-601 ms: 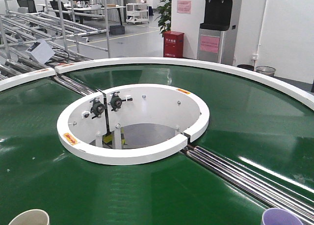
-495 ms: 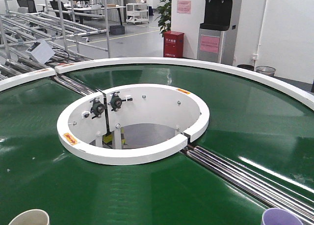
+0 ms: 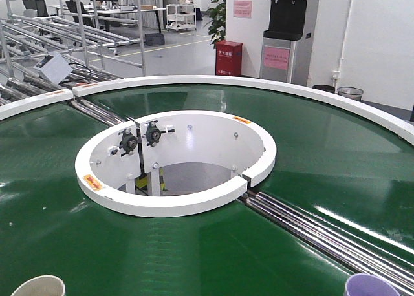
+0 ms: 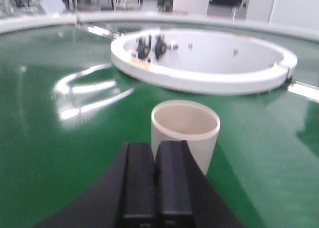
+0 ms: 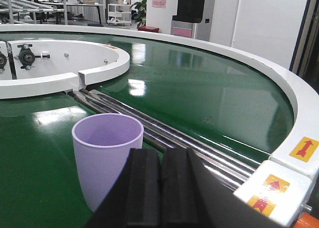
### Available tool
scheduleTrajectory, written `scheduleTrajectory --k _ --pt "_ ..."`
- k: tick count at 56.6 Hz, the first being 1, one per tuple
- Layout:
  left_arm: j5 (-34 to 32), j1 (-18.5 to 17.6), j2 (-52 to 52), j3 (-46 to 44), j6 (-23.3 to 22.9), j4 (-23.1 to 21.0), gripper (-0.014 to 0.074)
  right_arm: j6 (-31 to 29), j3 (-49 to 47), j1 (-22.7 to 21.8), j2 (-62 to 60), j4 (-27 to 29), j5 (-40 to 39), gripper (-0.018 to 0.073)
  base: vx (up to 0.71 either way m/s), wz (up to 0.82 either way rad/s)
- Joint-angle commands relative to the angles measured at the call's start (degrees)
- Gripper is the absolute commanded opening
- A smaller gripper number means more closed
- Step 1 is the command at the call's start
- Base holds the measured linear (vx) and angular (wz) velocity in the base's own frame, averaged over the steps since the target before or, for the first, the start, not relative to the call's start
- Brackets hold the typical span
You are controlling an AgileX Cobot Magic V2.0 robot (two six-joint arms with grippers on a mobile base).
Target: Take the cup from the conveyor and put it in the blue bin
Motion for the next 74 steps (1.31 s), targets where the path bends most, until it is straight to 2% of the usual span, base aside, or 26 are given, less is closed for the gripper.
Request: scheduleTrajectory --k 1,12,19,24,29,33,39,47,54,62,69,74 --pt "-10.6 0.2 -1.0 0.1 -0.7 -0.2 -0.0006 0.0 1.2 -0.3 -0.5 -0.4 -5.0 -0.0009 0.00 0.00" --pt "-13.9 0.2 -1.0 0.1 -0.7 -0.2 -0.0006 0.0 1.2 -0.3 -0.5 -0.4 -7.1 -0.0009 0.00 0.00" --pt "-22.3 0.2 -1.0 0.1 -0.7 -0.2 -0.0006 0.0 1.2 -0.3 -0.5 -0.4 -9.1 -0.0009 0.00 0.00" --pt "-27.1 0.2 -1.0 -0.3 -0.7 -0.2 -0.0006 0.0 0.9 -0.3 -0.5 -0.4 -15.0 -0.0009 0.00 0.00" --pt "-22.8 0.2 -1.0 -3.7 1.3 -0.2 -0.0004 0.1 -2.2 -0.3 -0.5 -0.4 -18.9 -0.0009 0.00 0.00" --pt "-15.9 0.2 -1.0 -8.8 5.8 -0.2 -0.0002 0.1 -7.1 -0.3 -0.3 -0.4 -17.6 -0.0009 0.00 0.00" --pt "-6.6 0.2 0.6 -18.0 10.7 -0.2 0.0000 0.2 -17.4 -0.3 3.1 -0.4 -9.5 -0.0009 0.00 0.00" --pt "4.9 0.2 8.4 -30.7 11.9 -0.1 0.0004 0.2 -29.0 -0.3 11.9 -0.4 1.1 -0.0009 0.00 0.00" --pt "5.8 0.2 16.8 -35.9 12.4 -0.1 0.0017 0.2 -32.6 -0.3 20.4 -0.4 2.9 -0.0007 0.00 0.00" --pt "7.0 0.2 25.0 -35.7 12.4 -0.1 0.0053 0.2 -32.8 -0.3 27.5 -0.4 3.6 0.0000 0.00 0.00" --pt "8.6 0.2 31.9 -35.7 12.4 -0.1 0.0118 0.2 -32.8 -0.3 32.8 -0.4 4.3 0.0025 0.00 0.00" --pt "9.2 0.2 35.5 -35.7 12.4 -0.1 0.0202 0.2 -32.8 -0.3 35.9 -0.4 4.3 0.0062 0.00 0.00"
